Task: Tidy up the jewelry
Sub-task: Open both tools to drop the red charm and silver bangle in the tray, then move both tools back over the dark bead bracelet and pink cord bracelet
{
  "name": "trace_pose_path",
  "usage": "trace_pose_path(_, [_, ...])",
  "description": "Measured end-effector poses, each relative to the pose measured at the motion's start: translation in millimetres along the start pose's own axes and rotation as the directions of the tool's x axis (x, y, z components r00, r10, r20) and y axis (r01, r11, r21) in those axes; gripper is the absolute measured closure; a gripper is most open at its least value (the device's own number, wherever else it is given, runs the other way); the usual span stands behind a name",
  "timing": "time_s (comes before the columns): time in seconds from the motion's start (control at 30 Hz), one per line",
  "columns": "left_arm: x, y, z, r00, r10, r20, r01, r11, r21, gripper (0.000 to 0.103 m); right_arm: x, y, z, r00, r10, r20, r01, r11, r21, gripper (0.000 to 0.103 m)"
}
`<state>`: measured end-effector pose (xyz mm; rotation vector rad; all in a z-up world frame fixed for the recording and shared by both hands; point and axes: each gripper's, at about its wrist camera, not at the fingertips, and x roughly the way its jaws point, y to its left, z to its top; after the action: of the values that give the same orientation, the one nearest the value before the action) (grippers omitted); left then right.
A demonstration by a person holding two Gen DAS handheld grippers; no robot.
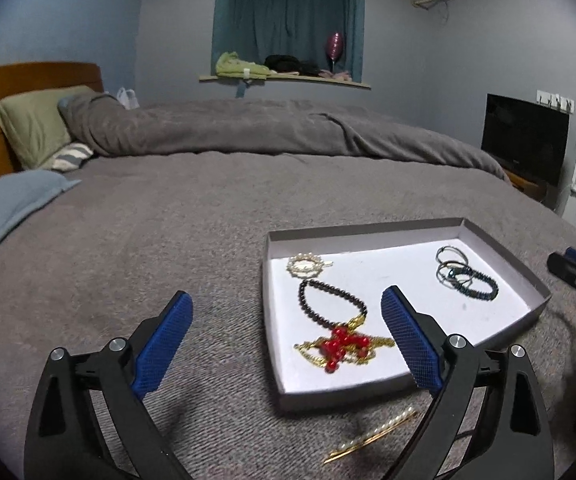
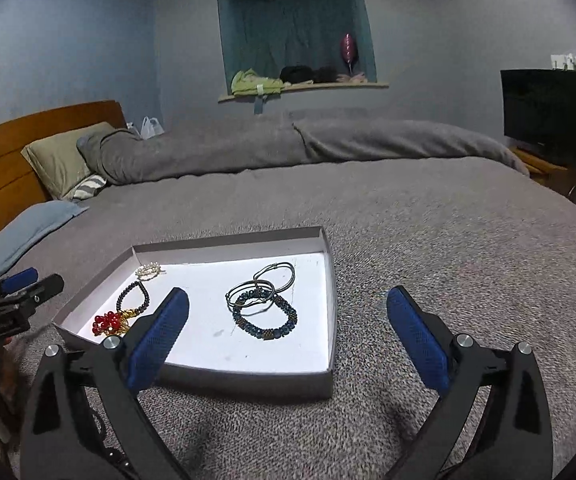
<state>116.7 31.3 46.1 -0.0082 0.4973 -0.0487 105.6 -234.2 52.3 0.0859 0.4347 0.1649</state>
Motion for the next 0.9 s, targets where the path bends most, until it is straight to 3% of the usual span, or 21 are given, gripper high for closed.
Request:
trace_pose_path(0.3, [-21.6, 3.2, -18.2, 1.0, -0.006, -0.011, 0.006, 1.0, 0.017, 0.008, -35.0, 0.3, -18.2, 0.998, -0.026, 0.063, 0.026, 1.0, -0.006, 0.005])
trace_pose_path(0.6, [-34.9, 11.5, -40.8, 0.997, -0.033, -0.077, 0.033, 0.999, -0.007, 0.008, -60.5, 0.9, -42.1, 1.0, 0.004, 0.026, -0.005, 1.0, 0.017, 0.005])
trace_pose_path(0.9, [-51.7, 13.3, -67.3, 0.985, -0.1, -0.14, 0.093, 0.994, -0.055, 0.008, -66.0, 7.3, -68.9, 0.992, 0.087, -0.087, -0.083, 0.995, 0.058, 0.005])
